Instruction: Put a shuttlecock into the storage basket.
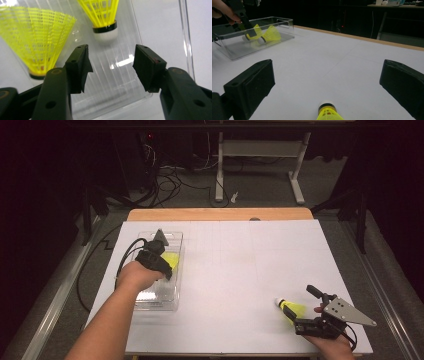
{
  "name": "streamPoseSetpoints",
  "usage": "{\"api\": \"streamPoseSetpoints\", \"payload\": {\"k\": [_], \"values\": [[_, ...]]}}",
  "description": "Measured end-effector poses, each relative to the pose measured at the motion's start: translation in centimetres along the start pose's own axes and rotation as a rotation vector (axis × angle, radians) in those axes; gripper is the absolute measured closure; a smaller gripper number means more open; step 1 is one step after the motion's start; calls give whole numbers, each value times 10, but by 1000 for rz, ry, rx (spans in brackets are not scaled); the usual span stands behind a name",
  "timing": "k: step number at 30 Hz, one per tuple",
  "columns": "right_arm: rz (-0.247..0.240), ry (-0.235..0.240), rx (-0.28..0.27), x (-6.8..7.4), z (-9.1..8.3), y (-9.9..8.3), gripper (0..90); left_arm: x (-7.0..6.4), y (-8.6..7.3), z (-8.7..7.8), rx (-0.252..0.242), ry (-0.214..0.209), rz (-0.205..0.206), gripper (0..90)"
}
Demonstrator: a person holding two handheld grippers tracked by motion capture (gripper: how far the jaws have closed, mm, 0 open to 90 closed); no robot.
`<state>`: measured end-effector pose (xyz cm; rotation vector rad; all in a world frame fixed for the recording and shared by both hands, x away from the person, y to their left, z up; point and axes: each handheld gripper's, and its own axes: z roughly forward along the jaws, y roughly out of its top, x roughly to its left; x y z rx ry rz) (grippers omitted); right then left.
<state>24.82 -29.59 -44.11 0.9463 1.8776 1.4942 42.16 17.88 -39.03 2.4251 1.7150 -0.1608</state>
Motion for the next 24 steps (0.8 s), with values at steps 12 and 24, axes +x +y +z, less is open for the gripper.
{"api": "streamPoseSetpoints", "payload": {"k": [12,24], "values": [[0,0,0,0,-1,0,5,-3,-18,-20,-16,0,36,365],[0,-7,5,-2,0,-1,5,-10,-30,-27,-18,17,82,235]]}}
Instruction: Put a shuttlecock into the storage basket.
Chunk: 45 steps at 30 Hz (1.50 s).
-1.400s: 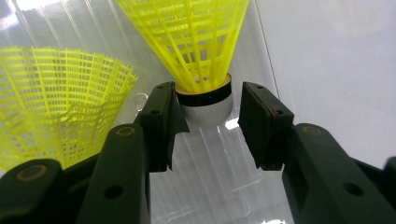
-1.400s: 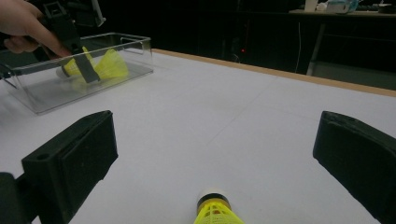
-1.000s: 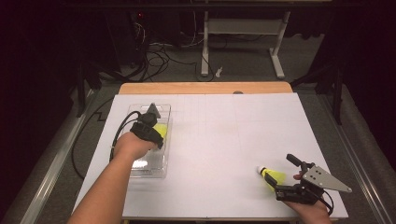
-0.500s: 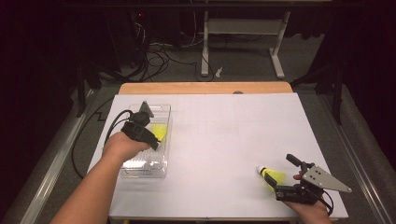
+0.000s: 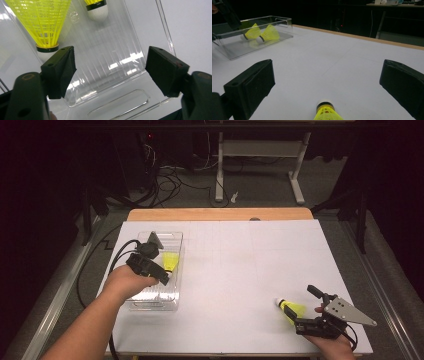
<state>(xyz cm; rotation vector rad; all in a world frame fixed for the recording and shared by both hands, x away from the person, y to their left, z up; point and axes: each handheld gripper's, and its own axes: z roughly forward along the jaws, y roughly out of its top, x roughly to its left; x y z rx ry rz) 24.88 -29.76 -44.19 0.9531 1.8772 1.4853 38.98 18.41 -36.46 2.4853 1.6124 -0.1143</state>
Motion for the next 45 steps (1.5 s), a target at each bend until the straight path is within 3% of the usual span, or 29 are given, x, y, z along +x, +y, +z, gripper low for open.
{"api": "streamPoseSetpoints", "payload": {"k": [11,17,24,27,37,45], "values": [[-5,-10,1,-1,-1,0,5,-9,-5,-4,21,7,22,150],[-4,-11,0,-1,-2,0,4,-21,-5,-4,37,-11,59,108],[-5,-8,0,-1,-1,0,5,-26,-3,-4,56,-27,57,6],[-4,-8,1,-1,-1,0,5,-28,-2,-4,59,-22,60,5],[-1,-11,3,-1,-1,0,5,-46,-1,0,67,-61,122,6],[-3,-13,0,-2,-2,0,4,-65,1,1,65,-57,151,6]]}}
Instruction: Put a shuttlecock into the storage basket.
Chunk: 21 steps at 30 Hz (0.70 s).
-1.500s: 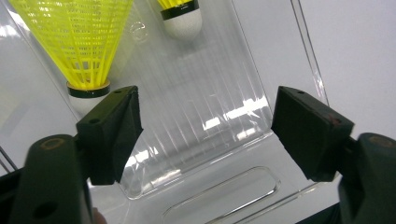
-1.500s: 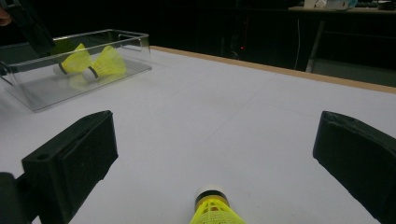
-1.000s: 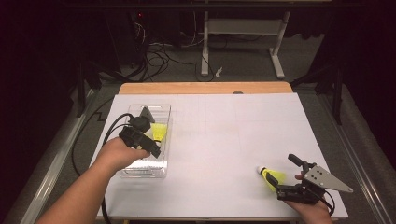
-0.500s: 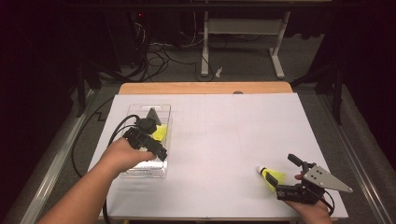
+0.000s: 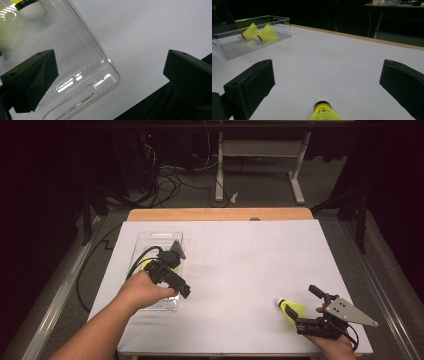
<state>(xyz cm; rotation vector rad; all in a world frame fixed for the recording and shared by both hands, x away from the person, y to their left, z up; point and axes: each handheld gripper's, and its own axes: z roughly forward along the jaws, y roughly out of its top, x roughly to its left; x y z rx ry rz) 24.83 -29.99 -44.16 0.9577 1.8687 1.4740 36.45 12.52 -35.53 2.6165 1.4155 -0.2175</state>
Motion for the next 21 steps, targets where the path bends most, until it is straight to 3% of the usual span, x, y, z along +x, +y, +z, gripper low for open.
{"api": "streamPoseSetpoints", "payload": {"k": [13,21], "values": [[10,-1,8,-4,2,-2,4,-28,11,11,2,-8,51,7],[14,-31,10,-9,-2,-3,4,-43,19,18,-3,-31,80,6]]}}
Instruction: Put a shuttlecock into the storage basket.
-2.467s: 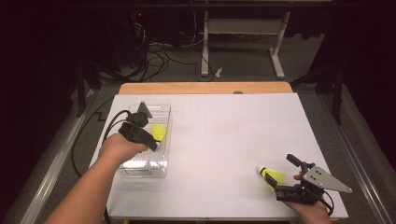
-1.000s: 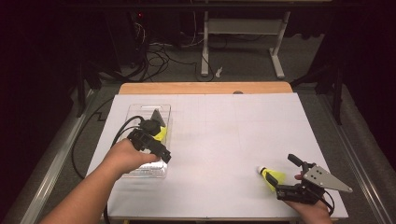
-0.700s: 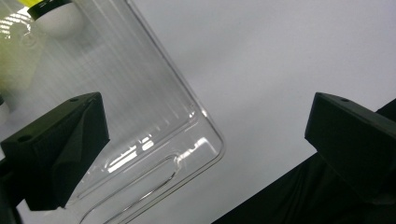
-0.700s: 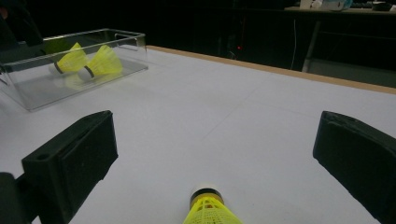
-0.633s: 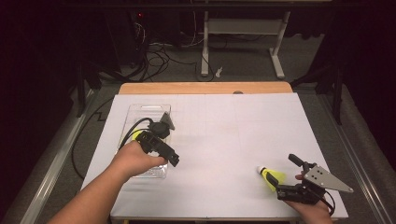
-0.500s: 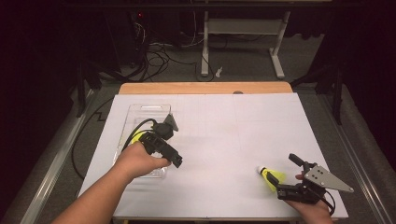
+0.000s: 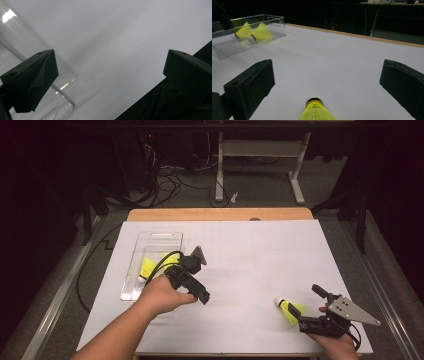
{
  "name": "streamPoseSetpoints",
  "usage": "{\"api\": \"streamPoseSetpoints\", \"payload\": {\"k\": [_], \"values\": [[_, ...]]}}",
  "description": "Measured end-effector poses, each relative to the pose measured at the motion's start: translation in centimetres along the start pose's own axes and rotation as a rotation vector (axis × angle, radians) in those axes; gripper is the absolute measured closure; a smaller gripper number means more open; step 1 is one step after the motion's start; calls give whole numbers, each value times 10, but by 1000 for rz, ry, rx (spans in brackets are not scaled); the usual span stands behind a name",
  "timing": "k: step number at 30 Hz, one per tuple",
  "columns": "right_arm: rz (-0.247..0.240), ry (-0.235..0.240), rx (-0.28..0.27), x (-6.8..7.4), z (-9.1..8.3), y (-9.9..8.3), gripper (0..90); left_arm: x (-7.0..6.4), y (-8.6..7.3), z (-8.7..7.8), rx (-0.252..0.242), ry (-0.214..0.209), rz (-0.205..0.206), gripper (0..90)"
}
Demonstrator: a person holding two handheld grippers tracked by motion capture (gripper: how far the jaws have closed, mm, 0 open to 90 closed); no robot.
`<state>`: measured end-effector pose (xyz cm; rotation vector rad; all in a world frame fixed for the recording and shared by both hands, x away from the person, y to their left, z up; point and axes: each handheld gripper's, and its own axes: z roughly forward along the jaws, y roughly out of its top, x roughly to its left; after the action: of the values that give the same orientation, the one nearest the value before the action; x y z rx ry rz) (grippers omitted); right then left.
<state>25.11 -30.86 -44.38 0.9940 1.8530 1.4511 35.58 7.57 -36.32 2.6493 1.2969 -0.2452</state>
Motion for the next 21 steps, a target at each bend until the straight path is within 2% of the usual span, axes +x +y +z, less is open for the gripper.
{"api": "streamPoseSetpoints", "payload": {"k": [5,11,21], "values": [[6,-25,-2,-5,-3,-1,5,-5,3,1,-8,-11,12,6],[12,-57,8,-13,-7,-3,11,-5,7,2,-3,-22,14,7],[6,-92,44,-23,-15,-6,36,-5,10,6,8,-16,13,6]]}}
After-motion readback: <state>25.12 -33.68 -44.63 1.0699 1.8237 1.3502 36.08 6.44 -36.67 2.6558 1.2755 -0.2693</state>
